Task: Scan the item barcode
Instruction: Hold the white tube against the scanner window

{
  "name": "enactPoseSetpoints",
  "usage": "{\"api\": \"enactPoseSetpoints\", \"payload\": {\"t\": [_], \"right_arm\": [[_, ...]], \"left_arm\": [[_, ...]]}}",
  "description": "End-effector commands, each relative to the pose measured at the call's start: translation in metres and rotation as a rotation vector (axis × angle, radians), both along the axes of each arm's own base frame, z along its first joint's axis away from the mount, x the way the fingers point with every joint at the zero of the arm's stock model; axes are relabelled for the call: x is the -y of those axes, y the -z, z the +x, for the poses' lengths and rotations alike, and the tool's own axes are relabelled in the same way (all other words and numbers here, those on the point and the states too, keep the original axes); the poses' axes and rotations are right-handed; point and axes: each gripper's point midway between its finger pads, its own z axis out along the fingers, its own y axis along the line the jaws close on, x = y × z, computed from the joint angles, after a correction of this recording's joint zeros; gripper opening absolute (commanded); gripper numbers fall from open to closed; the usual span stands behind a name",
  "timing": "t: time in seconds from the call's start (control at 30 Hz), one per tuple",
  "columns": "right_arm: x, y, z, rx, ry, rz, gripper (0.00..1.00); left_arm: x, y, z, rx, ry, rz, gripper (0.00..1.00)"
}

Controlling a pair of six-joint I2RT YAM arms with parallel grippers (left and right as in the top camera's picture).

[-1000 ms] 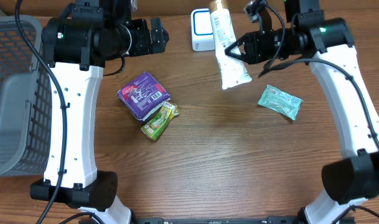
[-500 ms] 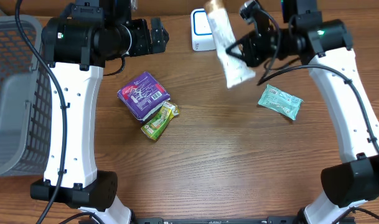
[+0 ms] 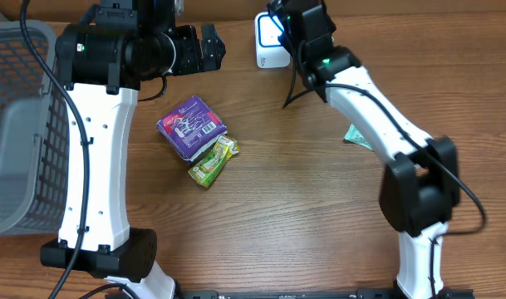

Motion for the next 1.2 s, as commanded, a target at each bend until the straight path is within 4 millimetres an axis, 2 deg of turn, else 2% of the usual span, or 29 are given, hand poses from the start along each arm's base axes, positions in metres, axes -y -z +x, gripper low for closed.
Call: {"api": "enactPoseSetpoints", "payload": {"t": [0.0,0.13,0.3,0.57,0.8,0.97,1.07,1.13,1.17], "right_arm": [[0.022,0.01,0.018,0.059,0.07,-0.256,0.04],[0.017,0.041,0.031,0.062,0.04,-0.342,0.04],[0.014,0.059,0.032,0.05,0.042,-0.357,0.04],[-0.004,0.059,0.024,0.049,0.018,-0.405,0.04],[-0.002,0.055,0.02,0.052,0.061,-0.434,0.04],[0.0,0.037,0.013,0.064,0.102,-0.371,0.04],[0.001,0.01,-0.001,0.053,0.118,-0.236,0.04],[0.007,-0.019,-0.023,0.021,0.141,-0.104,0.04],[0.009,-0.027,-0.028,0.021,0.162,-0.057,0.04]], "left_arm": [[0.004,0.002,0.001,0.0,0.019,0.004,1.0],[0.004,0.002,0.001,0.0,0.019,0.004,1.0],[0.004,0.002,0.001,0.001,0.019,0.004,1.0],[0.004,0.002,0.001,0.001,0.019,0.004,1.0],[0.004,0.002,0.001,0.001,0.019,0.004,1.0],[0.004,0.002,0.001,0.001,0.019,0.004,1.0],[0.004,0.002,0.001,0.001,0.019,0.004,1.0],[0.004,0.002,0.001,0.0,0.02,0.004,1.0],[0.004,0.002,0.001,0.0,0.02,0.004,1.0]]}}
